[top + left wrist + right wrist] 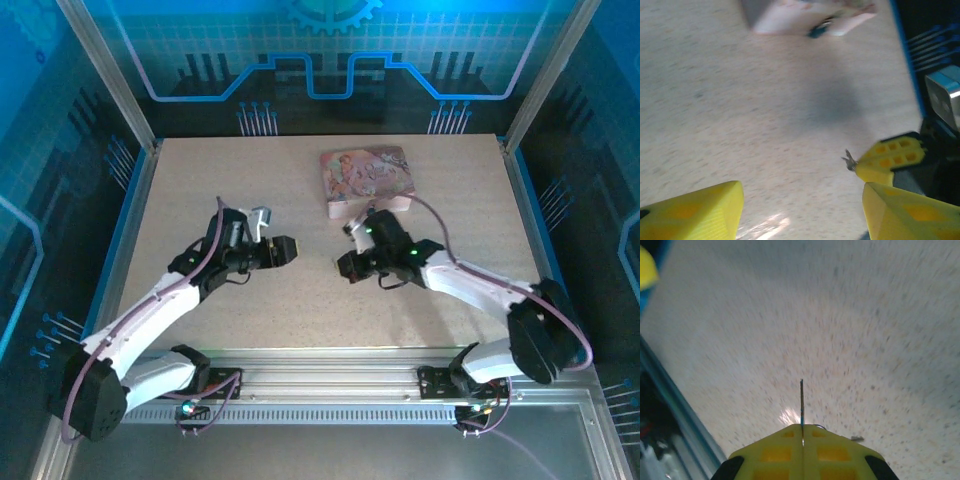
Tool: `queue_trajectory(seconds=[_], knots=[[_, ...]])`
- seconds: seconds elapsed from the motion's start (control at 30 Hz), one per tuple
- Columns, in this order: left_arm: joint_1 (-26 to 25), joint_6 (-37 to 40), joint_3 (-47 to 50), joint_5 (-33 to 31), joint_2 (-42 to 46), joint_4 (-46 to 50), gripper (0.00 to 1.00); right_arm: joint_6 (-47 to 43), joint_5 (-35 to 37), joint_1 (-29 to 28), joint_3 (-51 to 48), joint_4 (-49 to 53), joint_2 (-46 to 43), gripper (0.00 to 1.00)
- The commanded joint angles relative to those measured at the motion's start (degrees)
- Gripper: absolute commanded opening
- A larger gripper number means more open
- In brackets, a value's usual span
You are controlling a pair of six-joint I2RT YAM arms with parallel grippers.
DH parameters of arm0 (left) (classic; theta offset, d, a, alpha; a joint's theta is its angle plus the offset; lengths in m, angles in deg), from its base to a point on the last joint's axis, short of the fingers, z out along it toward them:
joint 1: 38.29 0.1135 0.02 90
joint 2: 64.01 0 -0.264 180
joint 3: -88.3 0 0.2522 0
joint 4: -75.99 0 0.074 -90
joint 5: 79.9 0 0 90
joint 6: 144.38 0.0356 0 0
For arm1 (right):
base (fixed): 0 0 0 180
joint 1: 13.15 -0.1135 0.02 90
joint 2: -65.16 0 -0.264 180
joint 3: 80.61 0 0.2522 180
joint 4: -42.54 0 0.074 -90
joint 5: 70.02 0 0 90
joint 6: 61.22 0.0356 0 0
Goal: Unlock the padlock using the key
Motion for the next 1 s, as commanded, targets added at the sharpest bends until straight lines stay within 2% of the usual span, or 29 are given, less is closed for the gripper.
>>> queue_trajectory(seconds=[0.0,0.17,0.43,0.6,0.97], knots=[[0.2,0.9,-5.0,11.8,-2.2,-5.4,0.64,5.2,-9.7,4.5,-2.3,-9.8,-4.6,0.0],[0.1,-3.7,-4.8,20.8,-5.0,-19.9,0.63,6.6,-18.0,8.9,-1.6,-12.7,-8.7,0.0],[-1.3,-6.3,-4.5,25.1,-9.4,-32.1,0.62,9.6,-28.8,10.9,0.7,-18.9,-9.2,0.0],[-1.5,-6.5,-5.3,26.6,-11.1,-34.1,0.59,9.3,-30.4,10.9,1.5,-19.1,-9.0,0.0],[-2.0,-7.7,-6.6,30.7,-14.1,-37.2,0.4,9.5,-31.9,10.9,3.7,-19.2,-6.7,0.0]])
